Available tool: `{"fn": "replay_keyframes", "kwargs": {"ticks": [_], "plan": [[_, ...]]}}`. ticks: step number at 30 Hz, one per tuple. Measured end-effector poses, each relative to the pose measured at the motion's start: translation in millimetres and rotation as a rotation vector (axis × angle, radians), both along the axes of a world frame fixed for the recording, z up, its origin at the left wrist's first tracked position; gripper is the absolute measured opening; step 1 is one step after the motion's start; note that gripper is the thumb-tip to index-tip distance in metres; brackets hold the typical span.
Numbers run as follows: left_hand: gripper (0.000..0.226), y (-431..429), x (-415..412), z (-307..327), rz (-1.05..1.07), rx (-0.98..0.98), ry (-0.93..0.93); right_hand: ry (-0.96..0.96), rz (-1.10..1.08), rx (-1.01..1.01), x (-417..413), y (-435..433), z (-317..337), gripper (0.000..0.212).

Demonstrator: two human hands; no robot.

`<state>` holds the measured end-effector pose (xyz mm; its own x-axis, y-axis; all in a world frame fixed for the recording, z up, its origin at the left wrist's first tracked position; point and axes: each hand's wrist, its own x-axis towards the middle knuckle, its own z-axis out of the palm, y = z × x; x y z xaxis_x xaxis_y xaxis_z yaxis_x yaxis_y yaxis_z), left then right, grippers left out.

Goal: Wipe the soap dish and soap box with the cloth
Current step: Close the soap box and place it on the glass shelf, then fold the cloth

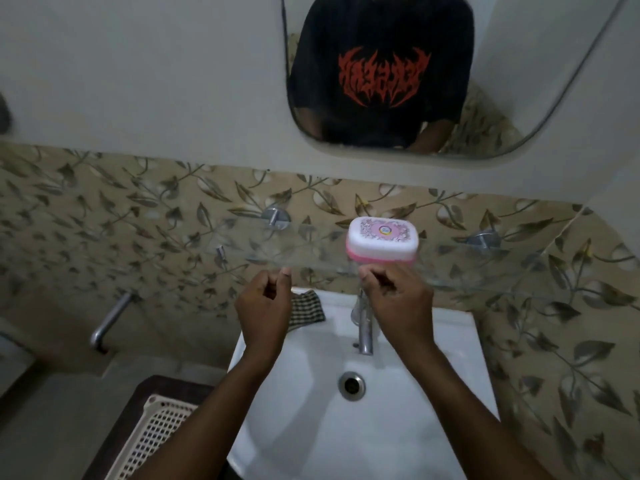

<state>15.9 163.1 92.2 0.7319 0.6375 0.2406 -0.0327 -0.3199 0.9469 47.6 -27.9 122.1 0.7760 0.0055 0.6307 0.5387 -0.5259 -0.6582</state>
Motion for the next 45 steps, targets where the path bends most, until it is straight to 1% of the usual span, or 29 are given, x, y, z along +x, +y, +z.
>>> {"fn": "replay_keyframes", "kwargs": {"ticks": [3, 6, 9, 11, 13, 15, 18, 20, 22, 24, 25, 26, 28, 30, 33, 36, 38, 40, 43, 45], "plan": [[0.043, 15.4, -7.3, -35.9, 0.029, -0.114, 0.14, 0.03, 0.103, -0.065, -2.9, 24.1, -29.9, 0.008], [0.039, 28.0, -9.7, -72.2, -0.037, -0.215, 0.352, 0.156, 0.169, -0.128, 6.2, 45.2, -68.3, 0.007], [0.033, 38.0, -5.9, -108.4, -0.065, -0.391, 0.498, 0.311, 0.212, -0.234, 21.1, 64.9, -108.3, 0.004], [0.033, 40.1, -1.0, -126.4, -0.055, -0.539, 0.561, 0.365, 0.23, -0.35, 31.9, 77.2, -132.1, 0.008], [0.027, 39.7, 7.5, -140.7, -0.01, -0.676, 0.606, 0.392, 0.23, -0.497, 41.8, 89.7, -153.4, 0.02], [0.023, 38.9, 18.8, -151.3, 0.041, -0.806, 0.645, 0.374, 0.221, -0.638, 49.7, 100.7, -171.1, 0.036], [0.023, 38.5, 32.6, -161.7, 0.071, -0.991, 0.643, 0.407, 0.311, -0.797, 58.7, 115.9, -186.2, 0.052], [0.024, 38.1, 38.1, -164.9, 0.068, -1.051, 0.625, 0.378, 0.322, -0.873, 63.2, 121.8, -192.3, 0.057], [0.026, 38.0, 40.9, -167.2, 0.064, -1.088, 0.602, 0.275, 0.274, -0.918, 66.5, 124.9, -198.9, 0.05], [0.028, 38.1, 42.6, -166.1, 0.067, -1.115, 0.589, 0.191, 0.248, -0.906, 67.7, 126.2, -202.6, 0.035], [0.029, 38.4, 43.1, -164.9, 0.075, -1.125, 0.584, 0.179, 0.246, -0.894, 68.7, 126.3, -202.1, 0.029], [0.031, 38.6, 42.9, -162.6, 0.084, -1.133, 0.574, 0.197, 0.242, -0.882, 69.8, 125.7, -200.0, 0.024], [0.034, 38.9, 40.9, -154.4, 0.093, -1.151, 0.54, 0.268, 0.241, -0.818, 69.1, 124.1, -190.5, 0.024], [0.034, 39.2, 36.7, -141.7, 0.075, -1.162, 0.488, 0.37, 0.243, -0.674, 63.8, 121.5, -176.4, 0.025], [0.029, 37.1, 26.0, -116.1, 0.04, -1.11, 0.402, 0.582, 0.247, -0.438, 52.1, 117.5, -147.9, 0.013], [0.029, 31.8, 9.0, -84.9, 0.015, -1.067, 0.327, 0.68, 0.294, -0.205, 33.9, 111.3, -119.1, 0.006], [0.032, 29.5, -5.9, -66.5, -0.036, -1.042, 0.293, 0.716, 0.346, -0.101, 19.0, 107.5, -101.8, 0.009], [0.031, 28.0, -22.1, -51.2, -0.062, -0.982, 0.272, 0.726, 0.398, -0.072, 4.9, 104.8, -88.6, 0.013], [0.023, 25.6, -45.9, -36.1, -0.016, -0.874, 0.23, 0.769, 0.492, -0.049, -11.8, 102.8, -75.4, 0.018], [0.017, 24.7, -60.2, -28.3, 0.021, -0.816, 0.22, 0.76, 0.544, -0.028, -20.6, 103.7, -68.8, 0.016]]}}
